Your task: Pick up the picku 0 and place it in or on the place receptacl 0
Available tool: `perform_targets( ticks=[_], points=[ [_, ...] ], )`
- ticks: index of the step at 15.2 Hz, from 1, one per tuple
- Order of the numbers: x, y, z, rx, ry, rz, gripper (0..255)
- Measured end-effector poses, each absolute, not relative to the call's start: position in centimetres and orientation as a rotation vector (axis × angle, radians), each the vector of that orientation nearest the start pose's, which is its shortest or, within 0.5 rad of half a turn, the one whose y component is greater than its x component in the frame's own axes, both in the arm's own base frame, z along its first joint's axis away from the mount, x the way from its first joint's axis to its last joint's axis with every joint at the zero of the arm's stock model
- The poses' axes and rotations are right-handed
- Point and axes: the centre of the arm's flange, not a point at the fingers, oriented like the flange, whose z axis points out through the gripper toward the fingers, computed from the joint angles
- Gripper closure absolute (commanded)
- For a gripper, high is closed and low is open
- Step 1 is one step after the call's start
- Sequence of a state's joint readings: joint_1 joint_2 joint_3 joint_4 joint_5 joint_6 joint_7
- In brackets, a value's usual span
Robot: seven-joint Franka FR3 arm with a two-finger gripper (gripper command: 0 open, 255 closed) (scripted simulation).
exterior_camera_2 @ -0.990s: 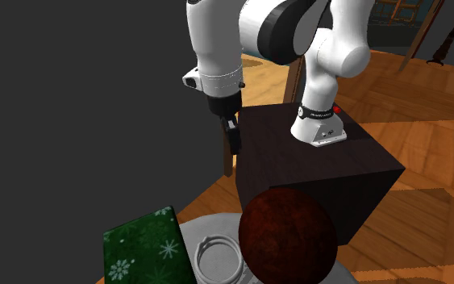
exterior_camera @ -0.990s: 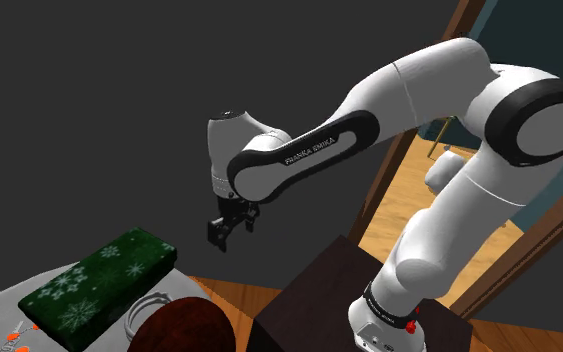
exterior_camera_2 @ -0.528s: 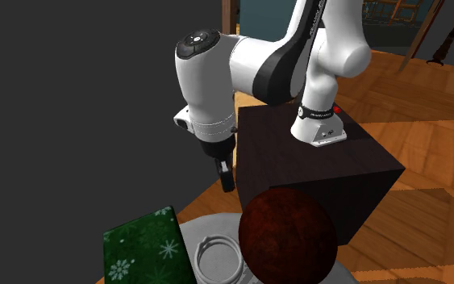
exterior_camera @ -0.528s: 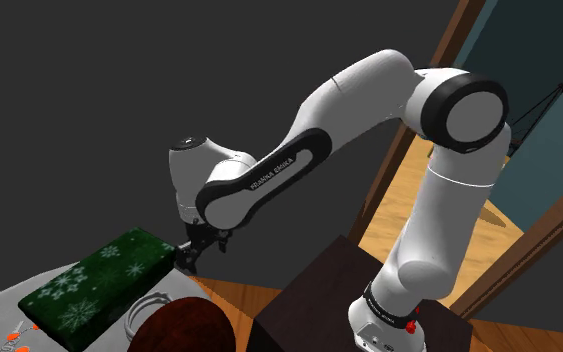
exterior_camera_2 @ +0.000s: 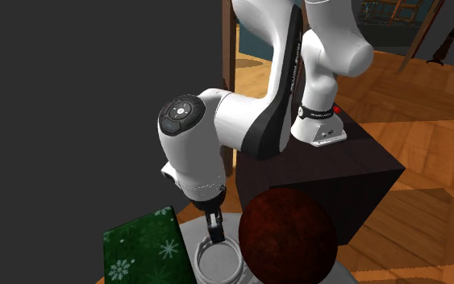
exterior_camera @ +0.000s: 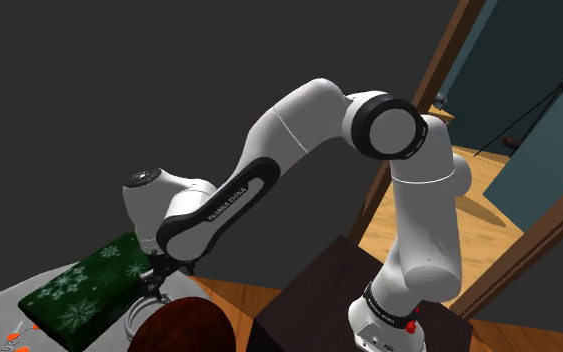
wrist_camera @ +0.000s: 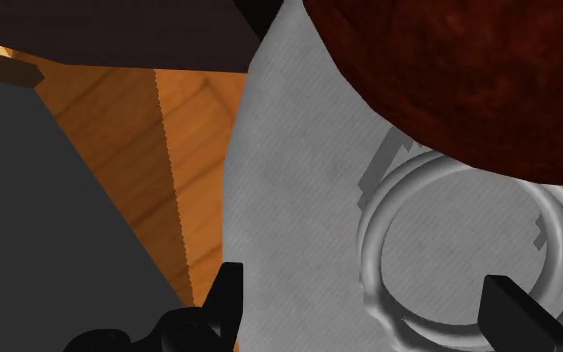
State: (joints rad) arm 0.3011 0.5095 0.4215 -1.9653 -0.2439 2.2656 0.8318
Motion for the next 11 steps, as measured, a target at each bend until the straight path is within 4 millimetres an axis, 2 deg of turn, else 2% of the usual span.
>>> perform_targets(
  ticks=[1,3,9,11],
  points=[
    [45.9,39.6,21.0,-3.22,-0.048,0.207,0],
    [46.1,40.2,20.1,-3.222,-0.048,0.207,0],
    [46.0,40.2,16.8,-3.223,-0.047,0.206,0],
    [45.9,40.1,16.3,-3.223,-0.047,0.206,0]
  ],
)
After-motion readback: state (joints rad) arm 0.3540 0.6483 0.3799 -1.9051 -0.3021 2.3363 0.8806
